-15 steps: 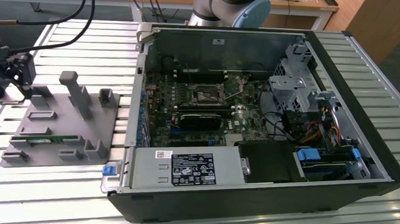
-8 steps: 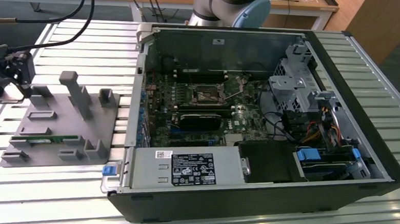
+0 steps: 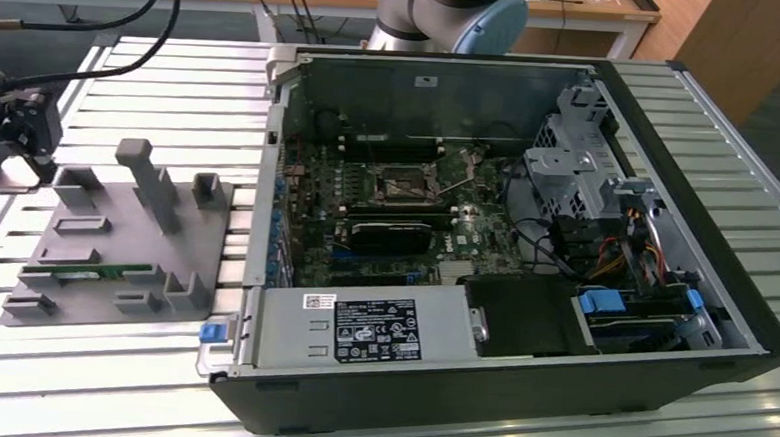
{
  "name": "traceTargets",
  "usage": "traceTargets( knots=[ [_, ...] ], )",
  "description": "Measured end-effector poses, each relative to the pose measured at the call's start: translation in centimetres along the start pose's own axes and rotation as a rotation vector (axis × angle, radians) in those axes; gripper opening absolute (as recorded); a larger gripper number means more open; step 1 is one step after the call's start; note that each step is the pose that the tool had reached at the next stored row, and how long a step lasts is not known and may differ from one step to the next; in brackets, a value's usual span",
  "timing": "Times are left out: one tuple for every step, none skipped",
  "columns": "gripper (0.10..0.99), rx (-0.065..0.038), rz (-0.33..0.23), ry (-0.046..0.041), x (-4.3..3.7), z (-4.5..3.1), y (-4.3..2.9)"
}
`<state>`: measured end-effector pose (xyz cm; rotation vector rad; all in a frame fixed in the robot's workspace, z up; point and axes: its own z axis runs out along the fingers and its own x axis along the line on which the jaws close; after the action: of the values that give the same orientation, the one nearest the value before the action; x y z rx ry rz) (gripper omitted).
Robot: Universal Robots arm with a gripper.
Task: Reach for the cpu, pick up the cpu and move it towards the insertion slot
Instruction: 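Pick up the cpu and move it towards the insertion slot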
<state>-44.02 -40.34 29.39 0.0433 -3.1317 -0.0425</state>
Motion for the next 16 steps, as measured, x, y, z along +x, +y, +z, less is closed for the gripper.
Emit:
traceTargets(
  knots=[
    [0.545,0.0,0.0,-0.0001,0.0,-0.2,0.01],
    [0.545,0.0,0.0,0.0,0.0,-0.42,0.01],
    [0.545,0.0,0.0,0.0,0.01,-0.66,0.02],
    [0.545,0.0,0.0,-0.0001,0.01,-0.85,0.03],
    [0.545,0.0,0.0,-0.0001,0.01,-1.0,0.03],
    [0.545,0.0,0.0,-0.0001,0.01,-1.15,0.03],
    [0.545,0.0,0.0,-0.0001,0.01,-1.3,0.04],
    [0.545,0.0,0.0,0.0,0.01,-1.48,0.04],
    [0.545,0.0,0.0,0.0,0.02,-1.67,0.05],
    [0.545,0.0,0.0,0.0,0.02,-1.88,0.05],
    [0.545,0.0,0.0,0.0,0.02,-2.07,0.06],
    [0.545,0.0,0.0,0.0,0.02,-2.27,0.06],
    [0.545,0.0,0.0,-0.0001,0.02,-2.46,0.07],
    [0.545,0.0,0.0,-0.0001,0.03,-2.65,0.08],
    [0.545,0.0,0.0,-0.0001,0.03,-2.84,0.08],
    [0.545,0.0,0.0,0.0,0.03,-3.01,0.08]
  ],
)
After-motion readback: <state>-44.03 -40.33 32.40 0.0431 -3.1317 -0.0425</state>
